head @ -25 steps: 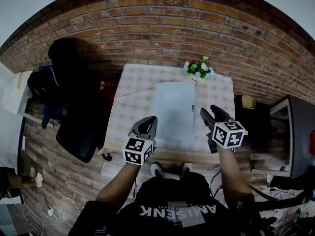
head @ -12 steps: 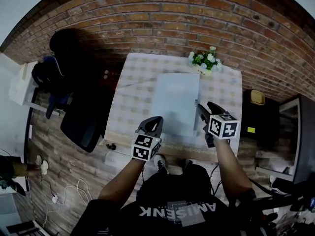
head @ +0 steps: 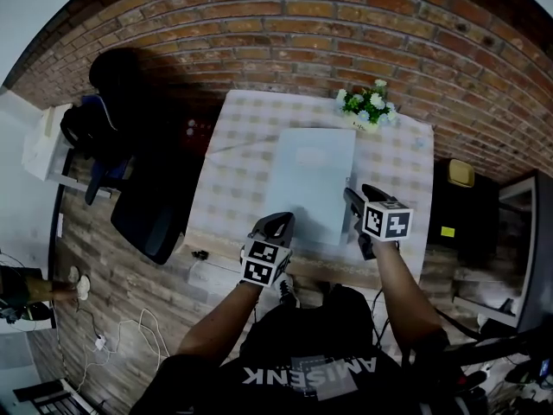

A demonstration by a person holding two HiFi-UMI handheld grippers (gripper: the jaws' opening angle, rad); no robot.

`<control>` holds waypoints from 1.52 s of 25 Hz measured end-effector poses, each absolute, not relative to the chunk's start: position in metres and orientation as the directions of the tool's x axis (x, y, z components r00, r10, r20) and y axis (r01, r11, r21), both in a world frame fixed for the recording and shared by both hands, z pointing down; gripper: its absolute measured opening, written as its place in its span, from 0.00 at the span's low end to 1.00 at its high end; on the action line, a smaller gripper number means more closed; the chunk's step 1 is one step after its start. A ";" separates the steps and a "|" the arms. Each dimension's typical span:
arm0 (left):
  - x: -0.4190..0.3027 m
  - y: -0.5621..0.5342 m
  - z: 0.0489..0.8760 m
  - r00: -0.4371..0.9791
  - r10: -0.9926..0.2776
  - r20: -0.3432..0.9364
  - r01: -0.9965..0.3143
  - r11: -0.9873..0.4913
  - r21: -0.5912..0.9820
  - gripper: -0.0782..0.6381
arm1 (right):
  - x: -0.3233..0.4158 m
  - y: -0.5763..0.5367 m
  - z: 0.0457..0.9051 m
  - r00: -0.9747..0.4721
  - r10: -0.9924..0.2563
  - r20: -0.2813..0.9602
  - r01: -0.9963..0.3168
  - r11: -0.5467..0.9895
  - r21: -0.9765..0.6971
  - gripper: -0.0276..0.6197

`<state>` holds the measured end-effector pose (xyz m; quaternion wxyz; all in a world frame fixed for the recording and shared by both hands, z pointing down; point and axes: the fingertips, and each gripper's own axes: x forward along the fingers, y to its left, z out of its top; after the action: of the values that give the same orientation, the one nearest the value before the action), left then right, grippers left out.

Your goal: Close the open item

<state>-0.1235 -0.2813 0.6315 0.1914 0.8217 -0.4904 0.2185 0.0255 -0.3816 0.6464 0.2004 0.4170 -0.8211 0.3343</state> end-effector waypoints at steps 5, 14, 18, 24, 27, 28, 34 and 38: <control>-0.120 -0.284 0.649 0.421 -0.706 0.569 -0.889 -0.446 0.105 0.13 | 0.031 -0.387 0.665 -0.561 -0.534 0.633 -0.826 0.411 -0.386 0.42; -0.123 -0.283 0.673 0.405 -0.674 0.617 -0.893 -0.436 0.109 0.13 | 0.038 -0.391 0.692 -0.554 -0.504 0.662 -0.830 0.394 -0.395 0.42; -0.122 -0.282 0.681 0.403 -0.663 0.631 -0.896 -0.427 0.124 0.13 | 0.040 -0.392 0.703 -0.556 -0.491 0.671 -0.829 0.388 -0.403 0.42; -0.123 -0.281 0.691 0.404 -0.646 0.648 -0.895 -0.426 0.133 0.13 | 0.042 -0.393 0.715 -0.551 -0.478 0.684 -0.832 0.378 -0.406 0.42; -0.121 -0.281 0.694 0.406 -0.637 0.655 -0.892 -0.431 0.135 0.13 | 0.045 -0.393 0.719 -0.549 -0.476 0.687 -0.834 0.367 -0.413 0.42; -0.121 -0.282 0.695 0.408 -0.635 0.656 -0.891 -0.433 0.136 0.13 | 0.045 -0.394 0.719 -0.549 -0.478 0.686 -0.834 0.364 -0.414 0.42; -0.121 -0.280 0.698 0.412 -0.626 0.662 -0.891 -0.428 0.149 0.13 | 0.048 -0.392 0.724 -0.558 -0.478 0.678 -0.829 0.344 -0.441 0.44; -0.119 -0.281 0.699 0.415 -0.621 0.665 -0.889 -0.433 0.151 0.13 | 0.051 -0.392 0.727 -0.574 -0.469 0.671 -0.818 0.305 -0.487 0.45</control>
<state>-0.1191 -0.2806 0.6994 0.2503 0.8030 -0.4702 0.2674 0.0509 -0.3922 0.7270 0.2071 0.4123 -0.7807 0.4216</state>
